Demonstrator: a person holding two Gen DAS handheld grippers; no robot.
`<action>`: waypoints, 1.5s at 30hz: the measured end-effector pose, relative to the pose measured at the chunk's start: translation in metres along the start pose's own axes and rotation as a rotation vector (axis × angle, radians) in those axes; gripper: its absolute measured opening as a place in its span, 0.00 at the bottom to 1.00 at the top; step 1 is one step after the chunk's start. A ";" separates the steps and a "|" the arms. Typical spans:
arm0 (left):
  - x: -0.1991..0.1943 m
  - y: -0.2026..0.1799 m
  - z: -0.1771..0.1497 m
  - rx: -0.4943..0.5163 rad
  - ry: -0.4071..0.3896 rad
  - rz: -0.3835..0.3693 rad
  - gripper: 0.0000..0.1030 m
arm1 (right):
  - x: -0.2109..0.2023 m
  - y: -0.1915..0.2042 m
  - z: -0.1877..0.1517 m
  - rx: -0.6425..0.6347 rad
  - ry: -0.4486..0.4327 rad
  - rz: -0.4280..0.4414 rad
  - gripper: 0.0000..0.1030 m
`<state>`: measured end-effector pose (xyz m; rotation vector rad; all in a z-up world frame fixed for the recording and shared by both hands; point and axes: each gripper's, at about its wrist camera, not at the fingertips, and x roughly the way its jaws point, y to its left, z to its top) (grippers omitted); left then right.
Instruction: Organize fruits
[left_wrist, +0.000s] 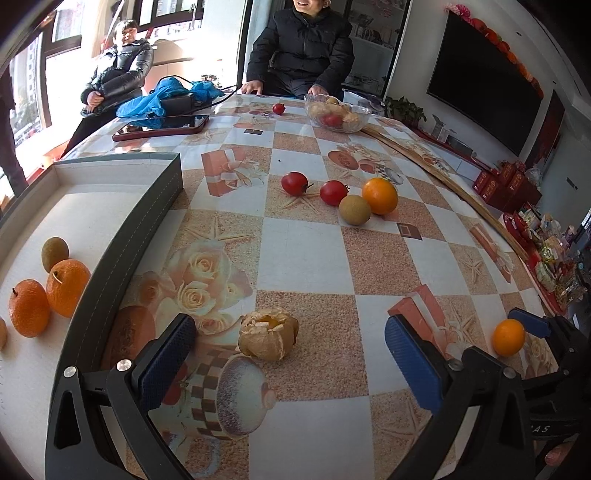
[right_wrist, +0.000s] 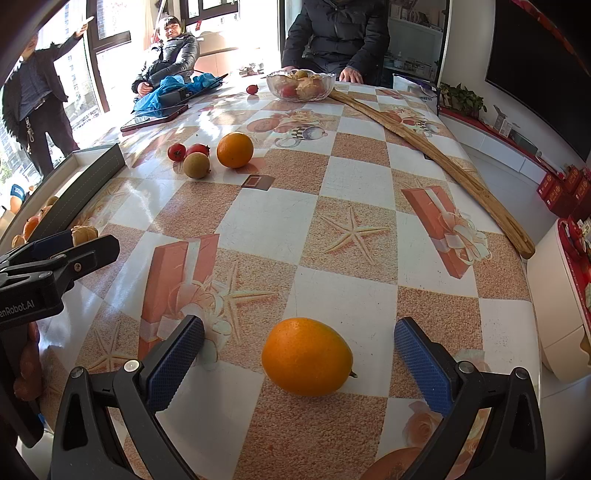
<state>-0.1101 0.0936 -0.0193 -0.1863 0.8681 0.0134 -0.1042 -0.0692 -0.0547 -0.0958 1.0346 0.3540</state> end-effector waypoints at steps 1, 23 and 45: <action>0.000 0.000 0.000 0.003 0.002 0.004 0.99 | 0.000 0.000 0.000 0.000 0.000 0.000 1.00; 0.012 -0.021 0.000 0.098 0.055 0.124 0.99 | -0.002 0.000 0.000 -0.005 0.007 0.000 1.00; -0.022 -0.008 -0.003 0.017 0.081 0.005 0.26 | -0.019 -0.015 0.002 0.112 0.041 0.097 0.38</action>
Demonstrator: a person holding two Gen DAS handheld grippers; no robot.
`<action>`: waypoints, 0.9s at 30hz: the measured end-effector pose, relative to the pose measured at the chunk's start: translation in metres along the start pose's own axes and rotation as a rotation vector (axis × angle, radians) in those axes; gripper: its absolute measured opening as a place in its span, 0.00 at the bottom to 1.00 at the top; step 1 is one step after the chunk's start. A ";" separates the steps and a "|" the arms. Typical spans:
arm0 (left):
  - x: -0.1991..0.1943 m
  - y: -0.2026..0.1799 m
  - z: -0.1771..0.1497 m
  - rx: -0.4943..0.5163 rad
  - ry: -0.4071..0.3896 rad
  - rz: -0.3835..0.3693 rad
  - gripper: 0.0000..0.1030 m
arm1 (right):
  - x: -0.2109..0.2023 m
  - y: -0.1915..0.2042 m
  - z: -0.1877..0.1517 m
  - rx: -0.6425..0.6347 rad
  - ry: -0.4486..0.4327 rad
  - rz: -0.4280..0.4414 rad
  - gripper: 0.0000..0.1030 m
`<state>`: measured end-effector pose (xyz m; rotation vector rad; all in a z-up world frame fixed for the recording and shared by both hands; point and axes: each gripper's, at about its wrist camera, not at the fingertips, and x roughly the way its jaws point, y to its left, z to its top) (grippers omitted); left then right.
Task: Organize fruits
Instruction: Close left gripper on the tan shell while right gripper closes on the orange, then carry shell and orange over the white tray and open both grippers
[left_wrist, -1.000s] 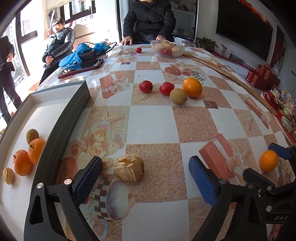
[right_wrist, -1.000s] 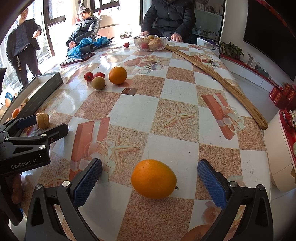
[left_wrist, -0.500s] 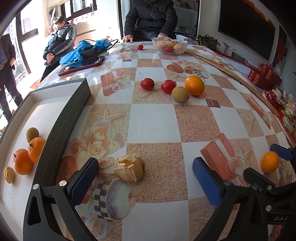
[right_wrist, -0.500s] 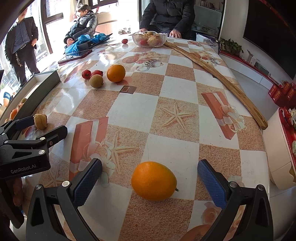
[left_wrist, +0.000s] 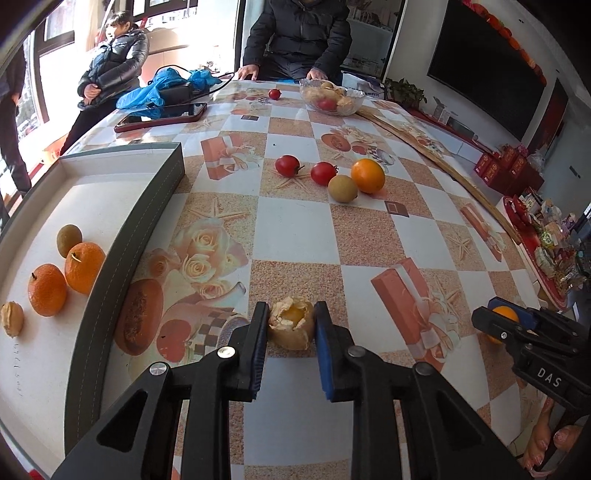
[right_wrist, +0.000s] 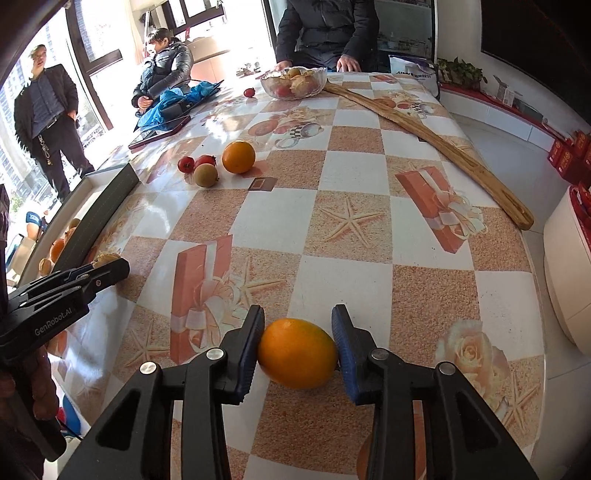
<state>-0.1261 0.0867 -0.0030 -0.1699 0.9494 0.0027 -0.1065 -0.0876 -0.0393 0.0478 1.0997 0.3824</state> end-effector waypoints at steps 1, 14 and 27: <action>-0.003 0.001 0.000 0.000 -0.005 -0.005 0.26 | -0.001 -0.002 0.000 0.008 0.003 0.003 0.38; -0.051 0.027 0.021 -0.016 -0.058 0.024 0.26 | -0.008 0.035 0.023 -0.008 0.016 0.088 0.38; -0.079 0.114 0.040 -0.118 -0.111 0.137 0.26 | 0.009 0.137 0.064 -0.177 0.038 0.161 0.38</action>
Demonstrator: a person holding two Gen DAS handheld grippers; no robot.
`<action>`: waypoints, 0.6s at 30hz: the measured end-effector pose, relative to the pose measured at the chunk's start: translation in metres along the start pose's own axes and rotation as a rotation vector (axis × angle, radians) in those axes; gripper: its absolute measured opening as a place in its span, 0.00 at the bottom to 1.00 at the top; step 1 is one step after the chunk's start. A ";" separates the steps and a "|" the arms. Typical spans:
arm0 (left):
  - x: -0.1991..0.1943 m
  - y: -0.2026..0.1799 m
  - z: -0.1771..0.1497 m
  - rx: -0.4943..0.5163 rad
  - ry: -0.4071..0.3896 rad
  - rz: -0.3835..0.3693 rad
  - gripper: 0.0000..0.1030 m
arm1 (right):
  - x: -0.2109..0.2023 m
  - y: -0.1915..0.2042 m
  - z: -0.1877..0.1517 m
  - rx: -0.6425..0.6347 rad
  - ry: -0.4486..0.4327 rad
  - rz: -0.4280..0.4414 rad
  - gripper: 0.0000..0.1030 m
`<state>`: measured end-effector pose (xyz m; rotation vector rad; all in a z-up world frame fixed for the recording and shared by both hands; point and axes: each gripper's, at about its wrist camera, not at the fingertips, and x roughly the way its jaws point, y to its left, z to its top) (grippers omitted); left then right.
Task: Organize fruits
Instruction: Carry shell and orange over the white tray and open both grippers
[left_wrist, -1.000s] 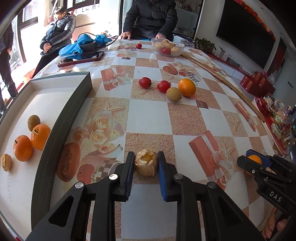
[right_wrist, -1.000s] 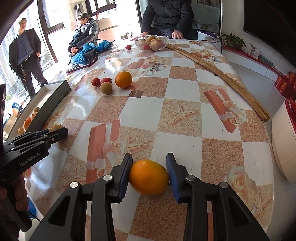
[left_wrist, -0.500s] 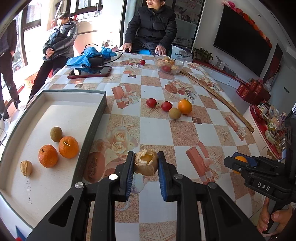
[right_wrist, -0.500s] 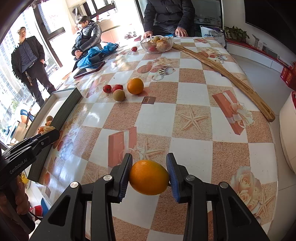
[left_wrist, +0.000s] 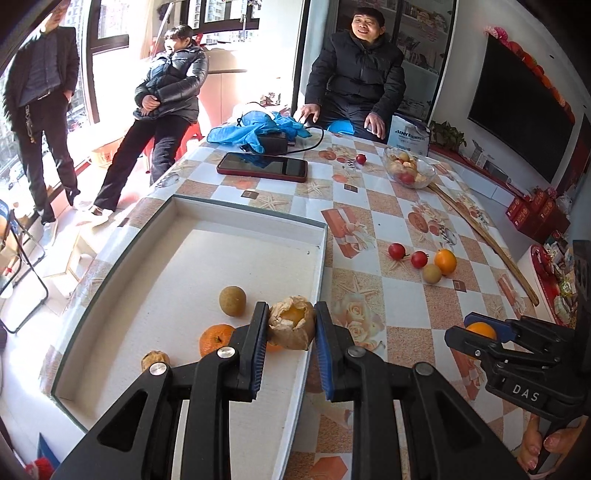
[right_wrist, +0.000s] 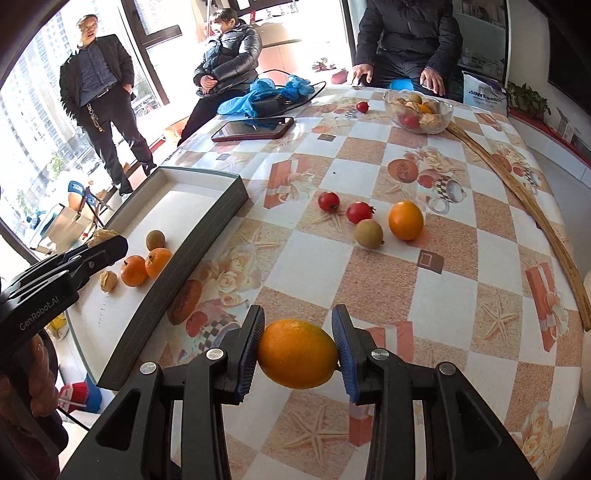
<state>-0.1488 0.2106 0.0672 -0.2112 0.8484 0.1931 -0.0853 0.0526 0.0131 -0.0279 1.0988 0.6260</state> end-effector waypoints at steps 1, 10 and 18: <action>0.001 0.008 0.001 -0.011 0.000 0.010 0.26 | 0.003 0.008 0.005 -0.015 0.004 0.007 0.38; 0.019 0.062 0.009 -0.080 0.020 0.111 0.26 | 0.039 0.071 0.046 -0.097 0.042 0.073 0.38; 0.035 0.081 0.010 -0.096 0.033 0.157 0.26 | 0.063 0.103 0.077 -0.113 0.063 0.108 0.38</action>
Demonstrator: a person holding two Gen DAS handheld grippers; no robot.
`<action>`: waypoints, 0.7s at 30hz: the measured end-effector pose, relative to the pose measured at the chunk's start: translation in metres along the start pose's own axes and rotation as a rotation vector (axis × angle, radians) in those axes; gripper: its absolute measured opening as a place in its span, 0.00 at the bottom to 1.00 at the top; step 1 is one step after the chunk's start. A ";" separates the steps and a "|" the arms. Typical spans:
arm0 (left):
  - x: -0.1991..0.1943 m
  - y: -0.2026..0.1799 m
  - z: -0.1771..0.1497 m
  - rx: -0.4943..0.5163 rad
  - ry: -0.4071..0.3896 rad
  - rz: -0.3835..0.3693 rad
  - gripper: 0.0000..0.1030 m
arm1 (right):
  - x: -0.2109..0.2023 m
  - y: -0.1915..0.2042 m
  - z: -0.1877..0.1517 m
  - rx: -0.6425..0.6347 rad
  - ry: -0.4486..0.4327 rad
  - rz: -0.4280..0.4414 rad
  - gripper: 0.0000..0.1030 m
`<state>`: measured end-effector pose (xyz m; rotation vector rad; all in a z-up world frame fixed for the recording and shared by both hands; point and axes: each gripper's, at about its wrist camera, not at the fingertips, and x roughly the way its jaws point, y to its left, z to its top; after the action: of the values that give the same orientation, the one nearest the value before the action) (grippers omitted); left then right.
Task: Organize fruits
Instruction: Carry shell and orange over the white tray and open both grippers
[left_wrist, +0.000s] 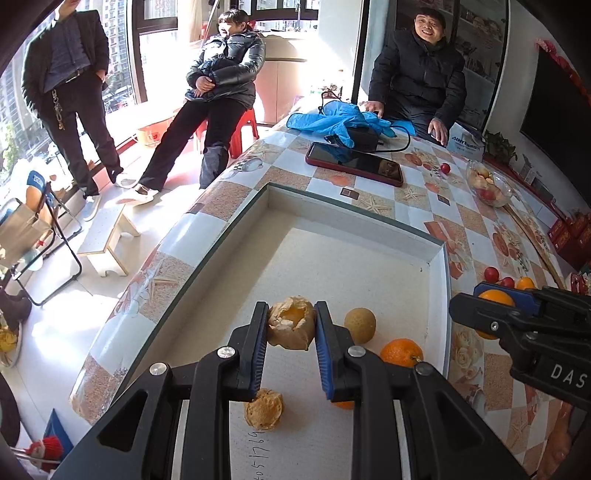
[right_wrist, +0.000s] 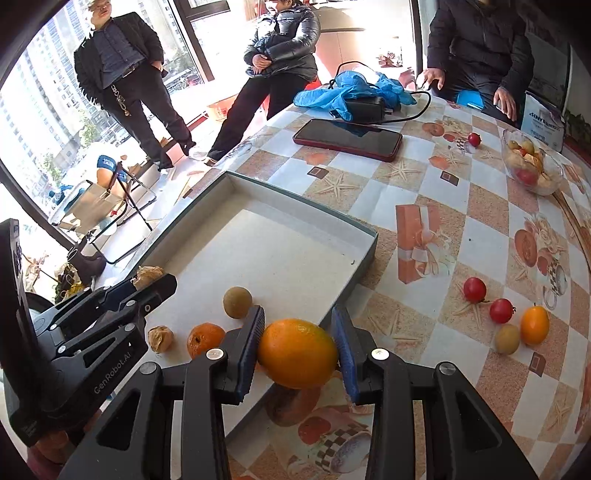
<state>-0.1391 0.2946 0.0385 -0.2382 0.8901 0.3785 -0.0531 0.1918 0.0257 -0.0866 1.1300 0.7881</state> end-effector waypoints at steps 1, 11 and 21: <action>0.002 0.002 0.000 -0.004 0.003 0.003 0.26 | 0.002 0.003 0.003 -0.003 0.001 0.003 0.38; 0.017 0.005 0.000 0.000 0.020 0.020 0.26 | 0.030 0.019 0.012 -0.021 0.037 0.017 0.38; 0.018 -0.003 -0.004 0.035 -0.002 0.038 0.65 | 0.038 0.016 0.014 -0.004 0.047 0.031 0.46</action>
<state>-0.1301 0.2949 0.0218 -0.1889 0.9001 0.3981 -0.0446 0.2290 0.0051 -0.0916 1.1769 0.8194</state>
